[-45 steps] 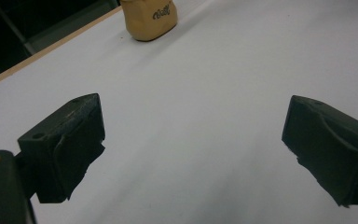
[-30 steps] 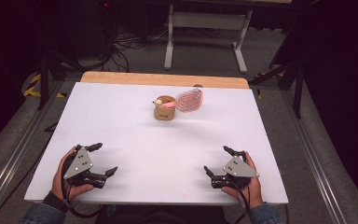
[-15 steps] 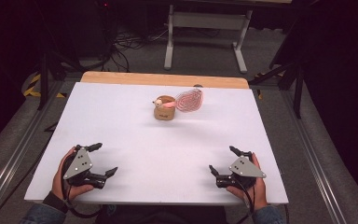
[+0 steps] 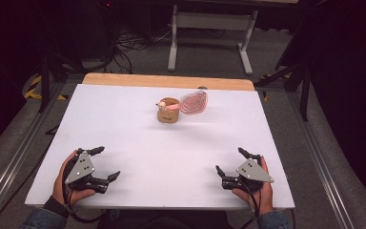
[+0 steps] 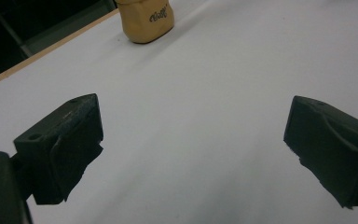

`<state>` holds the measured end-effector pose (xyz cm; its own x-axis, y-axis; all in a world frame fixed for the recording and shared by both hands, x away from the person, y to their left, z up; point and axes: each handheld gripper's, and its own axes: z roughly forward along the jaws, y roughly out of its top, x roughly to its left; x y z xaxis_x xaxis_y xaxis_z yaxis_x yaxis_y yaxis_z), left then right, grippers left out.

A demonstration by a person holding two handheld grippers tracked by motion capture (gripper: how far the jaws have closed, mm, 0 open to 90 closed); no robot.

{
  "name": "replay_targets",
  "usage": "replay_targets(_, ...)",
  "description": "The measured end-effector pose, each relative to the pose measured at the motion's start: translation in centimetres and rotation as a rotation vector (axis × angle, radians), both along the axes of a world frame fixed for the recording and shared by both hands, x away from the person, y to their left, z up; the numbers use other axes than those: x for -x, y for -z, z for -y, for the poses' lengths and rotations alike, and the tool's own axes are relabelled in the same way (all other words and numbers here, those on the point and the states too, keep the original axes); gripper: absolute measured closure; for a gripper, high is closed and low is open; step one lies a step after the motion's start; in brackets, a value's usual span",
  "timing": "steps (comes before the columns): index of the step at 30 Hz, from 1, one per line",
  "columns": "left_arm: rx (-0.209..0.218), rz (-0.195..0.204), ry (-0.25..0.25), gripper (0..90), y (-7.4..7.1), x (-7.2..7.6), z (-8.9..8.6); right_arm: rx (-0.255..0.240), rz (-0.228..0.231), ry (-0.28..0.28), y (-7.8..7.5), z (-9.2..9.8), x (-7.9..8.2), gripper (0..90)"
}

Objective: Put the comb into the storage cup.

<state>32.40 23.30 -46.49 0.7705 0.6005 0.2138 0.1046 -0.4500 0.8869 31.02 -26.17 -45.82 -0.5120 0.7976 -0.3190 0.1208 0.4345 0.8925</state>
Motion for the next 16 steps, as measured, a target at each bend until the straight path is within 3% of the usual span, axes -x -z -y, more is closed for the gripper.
replay_targets(16,-0.004,-0.006,-0.008,5.5,0.04,-0.29,0.08,-0.011,0.001,-0.014,0.01,0.17,0.01,5.5)
